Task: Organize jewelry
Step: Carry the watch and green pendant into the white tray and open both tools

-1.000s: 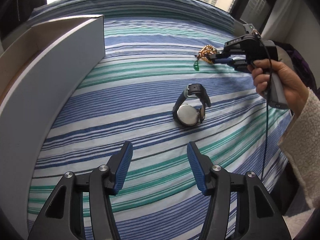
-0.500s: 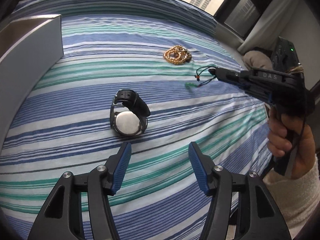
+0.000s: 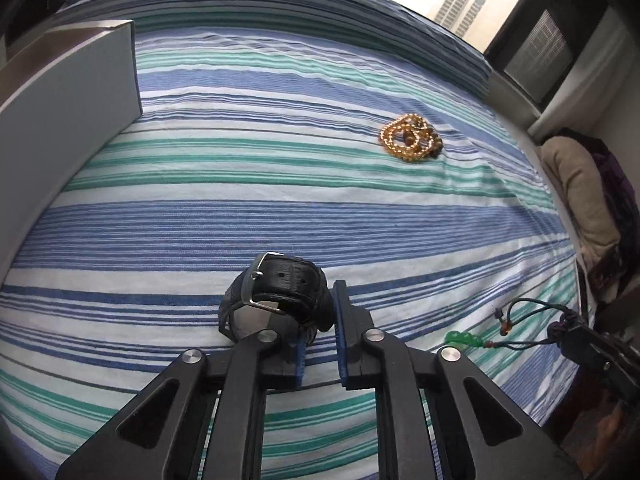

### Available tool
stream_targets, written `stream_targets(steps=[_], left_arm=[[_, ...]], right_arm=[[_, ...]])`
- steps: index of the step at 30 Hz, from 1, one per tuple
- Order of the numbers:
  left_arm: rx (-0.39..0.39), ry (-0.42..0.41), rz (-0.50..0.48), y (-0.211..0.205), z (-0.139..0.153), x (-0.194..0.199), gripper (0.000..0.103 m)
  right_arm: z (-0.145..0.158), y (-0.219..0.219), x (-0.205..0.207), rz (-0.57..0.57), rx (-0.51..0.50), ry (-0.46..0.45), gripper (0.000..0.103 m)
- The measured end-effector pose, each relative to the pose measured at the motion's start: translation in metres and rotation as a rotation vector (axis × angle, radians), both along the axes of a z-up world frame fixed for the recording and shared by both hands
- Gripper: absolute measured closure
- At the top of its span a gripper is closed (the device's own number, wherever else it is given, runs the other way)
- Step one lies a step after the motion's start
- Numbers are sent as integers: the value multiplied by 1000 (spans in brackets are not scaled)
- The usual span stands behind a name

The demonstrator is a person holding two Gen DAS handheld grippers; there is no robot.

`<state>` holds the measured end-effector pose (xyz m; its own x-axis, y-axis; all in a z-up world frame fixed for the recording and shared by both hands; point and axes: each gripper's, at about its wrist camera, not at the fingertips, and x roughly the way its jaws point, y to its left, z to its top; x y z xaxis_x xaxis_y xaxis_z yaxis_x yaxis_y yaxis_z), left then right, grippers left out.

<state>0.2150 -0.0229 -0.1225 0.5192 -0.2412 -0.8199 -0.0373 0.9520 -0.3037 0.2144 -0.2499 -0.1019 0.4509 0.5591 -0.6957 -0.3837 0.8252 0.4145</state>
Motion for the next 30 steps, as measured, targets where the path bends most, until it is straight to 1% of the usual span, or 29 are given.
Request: stream_targets(steps=[2,5,7,9,12,15,18,23,27,30], left_arm=[[7,-2,-27,4,6,-8,95],[-16,9,-58,17,20,-26,96],[-15,8,-72,27,34,-41,96],[6,-3,-82,38,51,-58,96],[24,-18,-71,60,75,-84,95],[29,-29,-38,87,97,-111,95],[26,-42,8,121,118,-131,95],[15,-53,146,197,147,-156,95],[53,-49,285,259,155,-167,95],[41,-33,358,296,151,-169,95]], right_arm=[[6,-1,-3,14,11,-1,97],[21,1,-5,42,50,0,97],[31,6,-5,69,79,4,97],[39,12,-4,94,112,12,97],[52,27,-5,132,124,4,97],[64,50,-7,179,112,-18,97],[79,81,-9,243,100,-48,97],[110,146,-10,363,79,-113,97],[130,204,-7,443,78,-150,97],[142,246,-3,485,85,-173,97]])
